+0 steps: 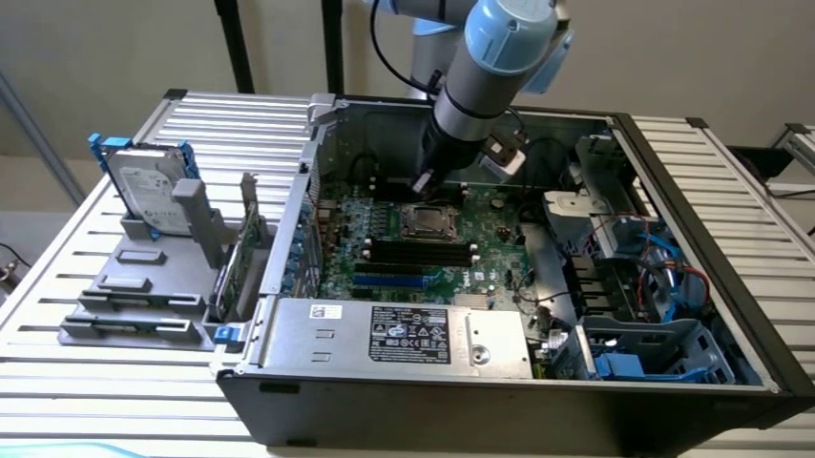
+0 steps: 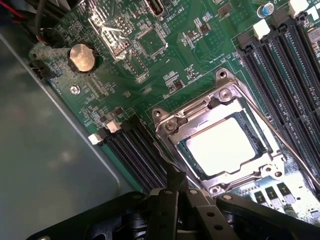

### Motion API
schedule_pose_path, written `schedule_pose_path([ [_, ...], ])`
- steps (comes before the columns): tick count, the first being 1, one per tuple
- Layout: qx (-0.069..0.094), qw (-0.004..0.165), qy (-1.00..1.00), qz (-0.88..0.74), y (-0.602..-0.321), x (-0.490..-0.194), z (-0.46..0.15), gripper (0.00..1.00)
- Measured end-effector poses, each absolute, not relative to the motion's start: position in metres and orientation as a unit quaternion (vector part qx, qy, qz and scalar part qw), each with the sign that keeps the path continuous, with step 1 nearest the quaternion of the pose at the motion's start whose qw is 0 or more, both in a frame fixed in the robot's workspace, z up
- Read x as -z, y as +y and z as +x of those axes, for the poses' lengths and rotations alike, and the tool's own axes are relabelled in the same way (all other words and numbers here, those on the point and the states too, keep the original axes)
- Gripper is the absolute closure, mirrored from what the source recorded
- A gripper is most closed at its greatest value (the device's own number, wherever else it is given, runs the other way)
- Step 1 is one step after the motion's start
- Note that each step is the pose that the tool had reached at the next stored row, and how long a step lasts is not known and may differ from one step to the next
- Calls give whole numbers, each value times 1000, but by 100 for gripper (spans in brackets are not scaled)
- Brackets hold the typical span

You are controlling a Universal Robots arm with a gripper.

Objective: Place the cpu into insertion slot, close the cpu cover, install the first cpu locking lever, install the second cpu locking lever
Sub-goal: 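Install the first cpu locking lever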

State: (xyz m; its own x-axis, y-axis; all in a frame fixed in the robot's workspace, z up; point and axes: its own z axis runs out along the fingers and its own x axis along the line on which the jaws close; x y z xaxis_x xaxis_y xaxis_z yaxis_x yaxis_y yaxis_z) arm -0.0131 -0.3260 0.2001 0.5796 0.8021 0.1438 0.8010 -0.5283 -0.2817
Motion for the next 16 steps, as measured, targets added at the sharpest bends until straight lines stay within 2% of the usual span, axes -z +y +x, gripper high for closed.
schedule_pose_path([
  [16, -2, 160, -458, -874, -326, -196, -3, 89],
])
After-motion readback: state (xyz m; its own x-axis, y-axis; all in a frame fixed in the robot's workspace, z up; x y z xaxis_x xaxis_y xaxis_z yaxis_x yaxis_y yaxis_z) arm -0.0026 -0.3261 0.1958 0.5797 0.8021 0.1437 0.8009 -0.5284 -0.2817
